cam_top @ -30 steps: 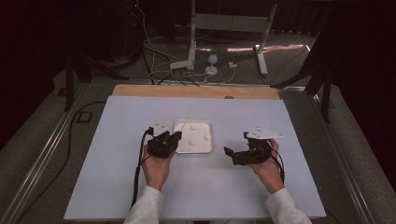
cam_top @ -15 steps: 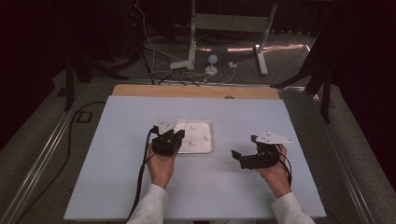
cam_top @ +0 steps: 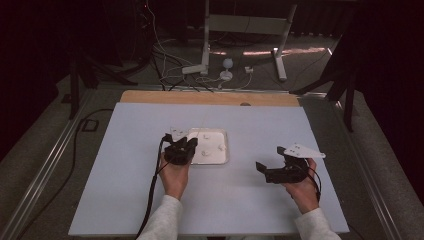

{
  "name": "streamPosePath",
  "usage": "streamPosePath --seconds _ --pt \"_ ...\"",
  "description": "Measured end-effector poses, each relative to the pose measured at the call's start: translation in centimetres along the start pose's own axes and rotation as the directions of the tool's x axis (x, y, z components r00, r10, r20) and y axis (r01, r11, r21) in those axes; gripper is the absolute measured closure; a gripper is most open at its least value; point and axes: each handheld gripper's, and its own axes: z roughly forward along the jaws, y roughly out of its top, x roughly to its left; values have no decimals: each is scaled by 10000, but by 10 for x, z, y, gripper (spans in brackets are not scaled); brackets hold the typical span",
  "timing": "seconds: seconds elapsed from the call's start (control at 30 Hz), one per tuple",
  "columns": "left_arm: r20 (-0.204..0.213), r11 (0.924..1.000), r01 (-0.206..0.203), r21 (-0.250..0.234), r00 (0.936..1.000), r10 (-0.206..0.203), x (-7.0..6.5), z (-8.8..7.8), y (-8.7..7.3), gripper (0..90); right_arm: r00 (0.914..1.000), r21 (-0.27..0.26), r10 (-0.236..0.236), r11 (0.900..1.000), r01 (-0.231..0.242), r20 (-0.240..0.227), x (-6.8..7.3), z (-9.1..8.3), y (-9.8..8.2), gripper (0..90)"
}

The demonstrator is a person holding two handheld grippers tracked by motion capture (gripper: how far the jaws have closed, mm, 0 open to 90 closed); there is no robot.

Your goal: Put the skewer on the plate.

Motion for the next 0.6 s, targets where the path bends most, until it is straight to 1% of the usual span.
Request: streamPosePath --seconds 0.13,0.37,0.47,0.6 --pt "-156 10000 -65 35 9999 66 -2 3 -1 893 9999 -40 88 10000 -87 57 -3 -4 -2 1" --pt "-420 9998 62 190 9991 -54 -3 12 -5 893 9998 -107 179 9998 -177 111 -6 -8 -4 1" --pt "-503 9994 210 279 9985 -196 -3 16 -8 893 9997 -95 209 9997 -208 123 -6 -7 -4 1" --pt "-683 9987 313 396 9973 -286 -3 20 -12 893 9998 -49 162 9999 -161 153 -5 -7 -5 1"
